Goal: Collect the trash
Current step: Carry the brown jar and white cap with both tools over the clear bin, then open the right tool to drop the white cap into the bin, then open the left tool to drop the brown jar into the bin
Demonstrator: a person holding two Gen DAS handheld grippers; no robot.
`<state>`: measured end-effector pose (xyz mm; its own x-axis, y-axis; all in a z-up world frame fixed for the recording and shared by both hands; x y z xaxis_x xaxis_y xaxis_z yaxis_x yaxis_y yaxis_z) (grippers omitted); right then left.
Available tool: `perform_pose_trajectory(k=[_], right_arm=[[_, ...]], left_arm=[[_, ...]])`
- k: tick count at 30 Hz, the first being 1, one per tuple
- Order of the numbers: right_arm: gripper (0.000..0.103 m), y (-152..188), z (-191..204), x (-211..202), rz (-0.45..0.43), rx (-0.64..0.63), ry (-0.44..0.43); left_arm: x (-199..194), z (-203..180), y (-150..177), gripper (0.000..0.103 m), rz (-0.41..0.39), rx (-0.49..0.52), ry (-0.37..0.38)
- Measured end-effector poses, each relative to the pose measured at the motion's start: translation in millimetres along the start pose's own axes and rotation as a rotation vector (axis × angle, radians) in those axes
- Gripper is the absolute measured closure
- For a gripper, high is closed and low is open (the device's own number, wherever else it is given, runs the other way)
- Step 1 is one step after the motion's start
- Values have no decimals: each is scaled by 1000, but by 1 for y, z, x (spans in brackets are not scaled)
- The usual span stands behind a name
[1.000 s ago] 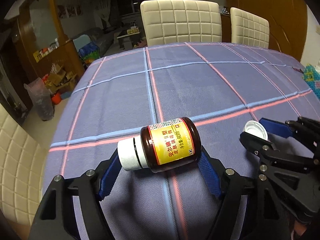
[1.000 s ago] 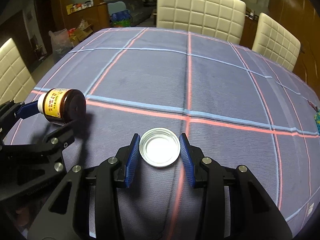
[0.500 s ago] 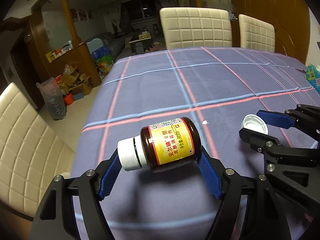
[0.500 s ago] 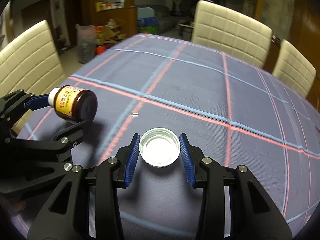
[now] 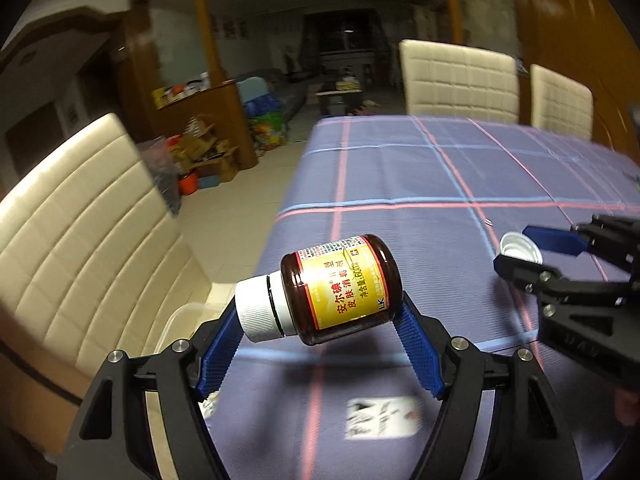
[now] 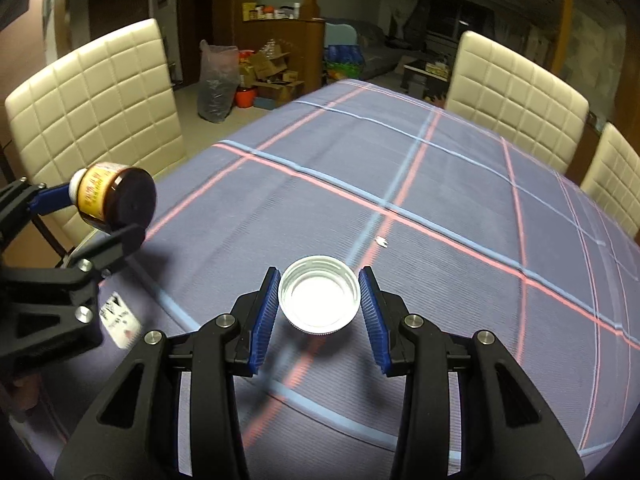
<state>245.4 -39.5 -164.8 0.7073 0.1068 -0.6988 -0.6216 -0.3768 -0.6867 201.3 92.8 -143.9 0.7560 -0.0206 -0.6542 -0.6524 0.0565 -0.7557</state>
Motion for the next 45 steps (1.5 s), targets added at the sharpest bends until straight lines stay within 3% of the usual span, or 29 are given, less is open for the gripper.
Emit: perform_pose_trajectory(k=[7,12,20,26,30,45], right_arm=[[61,-26,57,-12,-46,-33,-57],[61,-47,100,-16,-60,-49,-109],[61,-65,161,-16,-51,-57,-187],[59,-74,191,-11,-41,-77,-206],[33,-84,200,-9,-43,-59,-223],[32,-80,202,-7,-51,-53,-208]], left_arm=[[-37,63,3,31,-64,-63,-159],[-54,109,15,31,-73,-138,-197],[-64,151,34,31,-68,-185,-280],[-63,188,45,31,-51,-261,-301],[-64,201,54,31,-42,-294,-306],[-52,198,60,31,-19,-294,-282]])
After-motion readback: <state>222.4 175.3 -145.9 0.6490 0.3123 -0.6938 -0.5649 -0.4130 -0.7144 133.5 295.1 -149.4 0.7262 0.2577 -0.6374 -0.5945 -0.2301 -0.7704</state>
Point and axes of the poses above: each gripper's, at about its wrist camera, not at the fingertips, and x roughly the way its jaws point, z to its left, y to its underside, the point moved 6 cm from there along x, roughly the way its jaws point, and after that the axes turned 10 degrees about y, right-handed, at the moved point
